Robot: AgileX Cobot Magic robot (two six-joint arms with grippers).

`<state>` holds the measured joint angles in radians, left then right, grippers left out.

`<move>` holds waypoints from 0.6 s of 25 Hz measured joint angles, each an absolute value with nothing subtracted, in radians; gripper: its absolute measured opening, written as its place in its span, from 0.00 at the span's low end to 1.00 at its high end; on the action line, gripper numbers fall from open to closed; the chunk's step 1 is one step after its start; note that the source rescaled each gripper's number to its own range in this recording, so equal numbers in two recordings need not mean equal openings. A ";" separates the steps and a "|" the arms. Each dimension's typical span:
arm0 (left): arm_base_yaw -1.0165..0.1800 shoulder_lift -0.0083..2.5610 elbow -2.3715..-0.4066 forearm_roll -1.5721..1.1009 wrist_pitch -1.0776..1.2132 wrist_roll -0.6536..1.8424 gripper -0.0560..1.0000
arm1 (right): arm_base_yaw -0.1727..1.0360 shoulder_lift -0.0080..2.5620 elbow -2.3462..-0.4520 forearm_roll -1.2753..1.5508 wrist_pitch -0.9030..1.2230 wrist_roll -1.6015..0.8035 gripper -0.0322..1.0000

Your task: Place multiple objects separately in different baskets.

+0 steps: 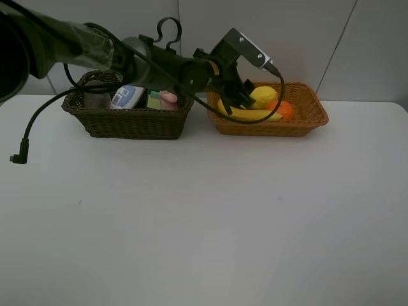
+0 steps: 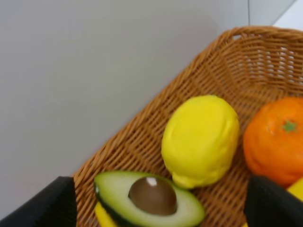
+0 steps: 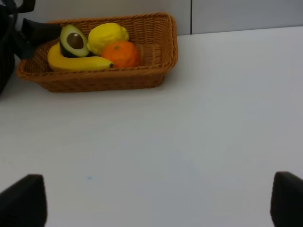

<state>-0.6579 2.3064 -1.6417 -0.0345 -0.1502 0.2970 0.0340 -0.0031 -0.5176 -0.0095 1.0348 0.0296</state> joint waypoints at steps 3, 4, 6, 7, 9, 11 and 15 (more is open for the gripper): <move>-0.658 2.248 -1.634 -0.034 -0.027 0.297 0.95 | 0.034 -0.003 -0.518 -0.010 1.035 0.030 1.00; -0.658 2.223 -1.621 -0.034 0.000 0.295 0.95 | 0.034 -0.003 -0.518 -0.010 1.035 0.030 1.00; -0.658 2.171 -1.585 -0.031 0.048 0.288 0.95 | 0.034 -0.003 -0.518 -0.010 1.035 0.030 1.00; -0.658 2.139 -1.560 -0.031 0.073 0.282 0.95 | 0.034 -0.003 -0.518 -0.010 1.035 0.030 1.00; -0.658 2.067 -1.509 -0.031 0.114 0.262 0.95 | 0.034 -0.003 -0.518 -0.010 1.035 0.030 1.00; -0.658 1.994 -1.449 -0.031 0.159 0.250 0.95 | 0.034 -0.003 -0.518 -0.010 1.035 0.030 1.00; -0.658 1.823 -1.331 -0.029 0.277 0.239 0.95 | 0.034 -0.003 -0.518 -0.010 1.035 0.030 1.00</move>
